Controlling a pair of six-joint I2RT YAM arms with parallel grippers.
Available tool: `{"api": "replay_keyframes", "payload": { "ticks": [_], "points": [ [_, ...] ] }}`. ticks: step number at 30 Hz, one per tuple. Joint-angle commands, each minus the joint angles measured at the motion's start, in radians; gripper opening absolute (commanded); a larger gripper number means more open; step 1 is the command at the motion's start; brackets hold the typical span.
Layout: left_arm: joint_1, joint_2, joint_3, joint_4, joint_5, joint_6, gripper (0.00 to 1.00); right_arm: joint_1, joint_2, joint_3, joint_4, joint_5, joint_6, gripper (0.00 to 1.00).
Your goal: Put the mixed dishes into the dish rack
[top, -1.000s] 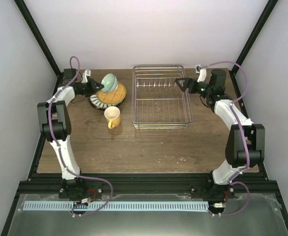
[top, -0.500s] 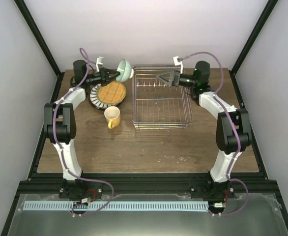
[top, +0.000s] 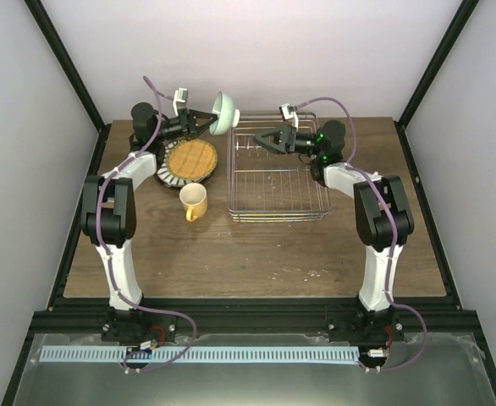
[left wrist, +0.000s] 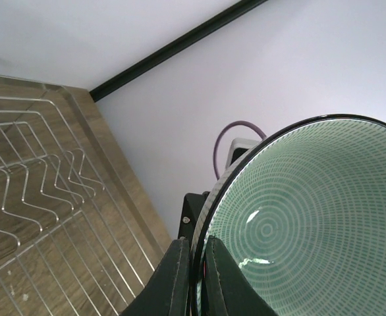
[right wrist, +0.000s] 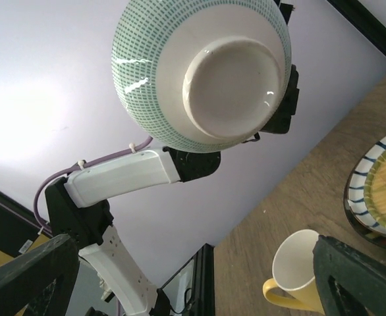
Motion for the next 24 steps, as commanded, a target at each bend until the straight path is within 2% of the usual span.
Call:
{"api": "replay_keyframes", "payload": {
  "ticks": [1,4,7,17,24],
  "points": [
    [-0.020,0.002,-0.008,0.139,0.021,-0.064,0.00,0.012,0.066,0.038,0.282,0.026,0.198,0.98],
    [-0.034,0.002,-0.019,0.170,0.022,-0.087,0.00,0.022,0.137,0.084,0.424,0.053,0.327,0.99],
    [-0.046,0.001,-0.034,0.202,0.025,-0.115,0.00,0.031,0.189,0.126,0.483,0.073,0.382,0.99],
    [-0.059,-0.029,-0.100,0.213,0.021,-0.107,0.00,0.037,0.241,0.237,0.459,0.080,0.393,0.94],
    [-0.066,-0.009,-0.105,0.227,0.009,-0.109,0.00,0.044,0.244,0.250,0.456,0.086,0.395,0.92]
  ]
}}
